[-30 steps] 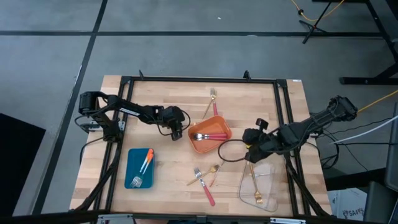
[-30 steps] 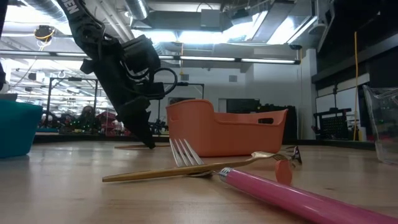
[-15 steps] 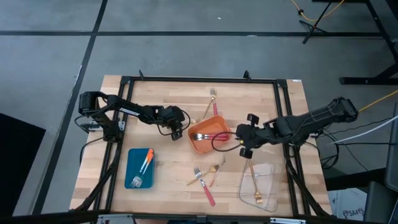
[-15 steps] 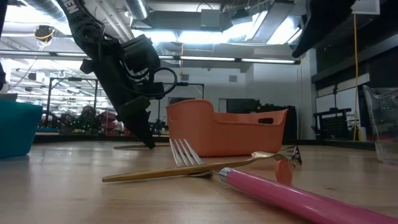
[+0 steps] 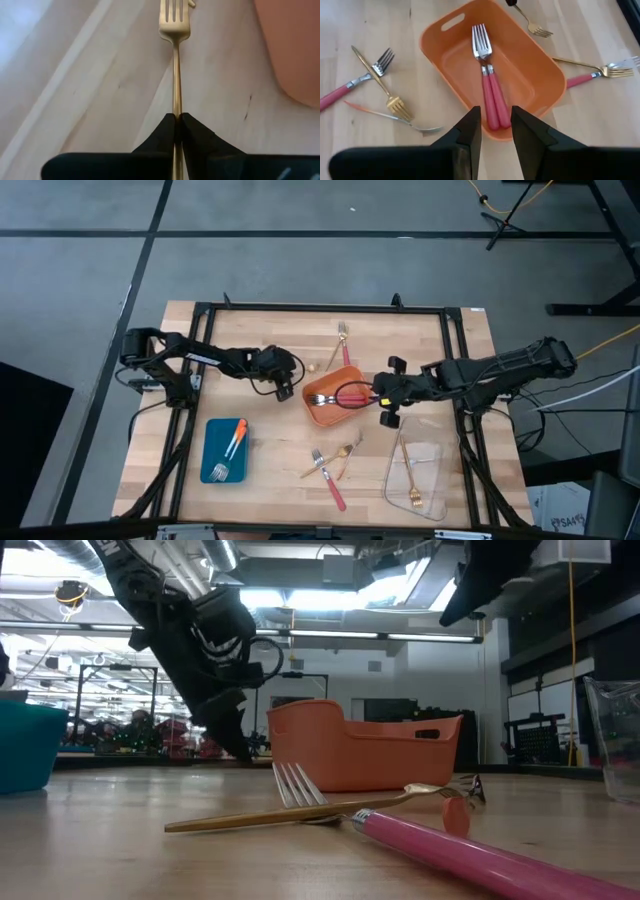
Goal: Sort silverware by color (type)
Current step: Put the gold fork into the transparent bin
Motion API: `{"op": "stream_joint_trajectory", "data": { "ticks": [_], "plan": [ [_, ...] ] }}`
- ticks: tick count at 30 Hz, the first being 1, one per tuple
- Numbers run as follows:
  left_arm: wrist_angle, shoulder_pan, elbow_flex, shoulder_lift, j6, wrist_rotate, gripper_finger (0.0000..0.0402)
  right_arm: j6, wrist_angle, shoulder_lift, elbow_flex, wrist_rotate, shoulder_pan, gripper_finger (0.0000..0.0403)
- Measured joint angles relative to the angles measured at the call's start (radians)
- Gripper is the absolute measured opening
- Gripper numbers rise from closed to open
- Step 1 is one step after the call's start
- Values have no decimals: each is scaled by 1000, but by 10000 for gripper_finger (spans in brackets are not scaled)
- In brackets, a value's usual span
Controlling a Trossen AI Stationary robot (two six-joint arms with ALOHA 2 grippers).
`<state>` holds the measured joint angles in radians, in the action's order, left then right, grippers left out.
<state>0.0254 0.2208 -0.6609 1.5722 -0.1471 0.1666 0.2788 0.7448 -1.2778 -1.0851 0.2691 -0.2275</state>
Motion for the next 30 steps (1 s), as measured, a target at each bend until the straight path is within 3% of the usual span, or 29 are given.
{"op": "stream_joint_trajectory", "data": {
  "ticks": [12,20,30],
  "plan": [
    [-27,0,-2,-84,0,57,12,-154,-131,0,0,0,2,97],
    [-118,-3,-3,-140,0,34,12,-251,-283,0,0,-5,57,97],
    [-259,-59,-4,-141,-9,-61,12,-356,-505,-22,0,-159,165,97]
  ]
}}
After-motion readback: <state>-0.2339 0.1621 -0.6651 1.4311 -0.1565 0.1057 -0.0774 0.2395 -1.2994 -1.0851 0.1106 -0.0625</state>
